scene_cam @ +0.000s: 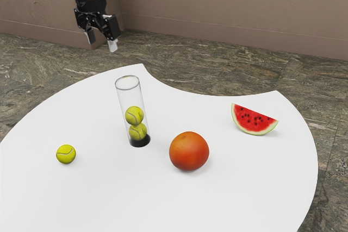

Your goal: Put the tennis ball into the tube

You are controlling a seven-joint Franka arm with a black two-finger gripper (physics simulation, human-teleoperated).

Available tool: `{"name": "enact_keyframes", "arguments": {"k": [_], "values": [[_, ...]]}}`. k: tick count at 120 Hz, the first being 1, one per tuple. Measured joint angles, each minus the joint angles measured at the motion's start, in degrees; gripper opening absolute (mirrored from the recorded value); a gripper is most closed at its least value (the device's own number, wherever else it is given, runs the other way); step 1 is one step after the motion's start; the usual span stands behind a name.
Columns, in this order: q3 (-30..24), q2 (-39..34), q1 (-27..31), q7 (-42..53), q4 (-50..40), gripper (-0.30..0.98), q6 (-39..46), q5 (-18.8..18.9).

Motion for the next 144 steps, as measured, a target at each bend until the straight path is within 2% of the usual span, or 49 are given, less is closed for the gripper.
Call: {"name": "enact_keyframes", "arguments": {"k": [35, 58, 68, 87, 115, 128, 144], "values": [[-0.11, -0.62, -0.01, 0.28, -1.12, 0.69, -0.14, -0.04], [2.16, -8.25, -1.05, 0.35, -13.59, 0.69, -0.4, 0.25], [4.73, -13.28, -2.19, 0.47, -23.21, 0.68, 1.61, 1.06], [9.98, -17.61, 0.27, 1.92, -37.55, 0.69, 10.41, 2.99], [14.76, -18.46, 0.16, 6.61, -52.4, 0.69, 27.89, 4.29], [18.11, -15.44, 0.53, 9.65, -54.67, 0.69, 34.27, 4.49], [18.92, -11.59, 0.96, 12.74, -55.19, 0.69, 39.02, 4.58]]}}
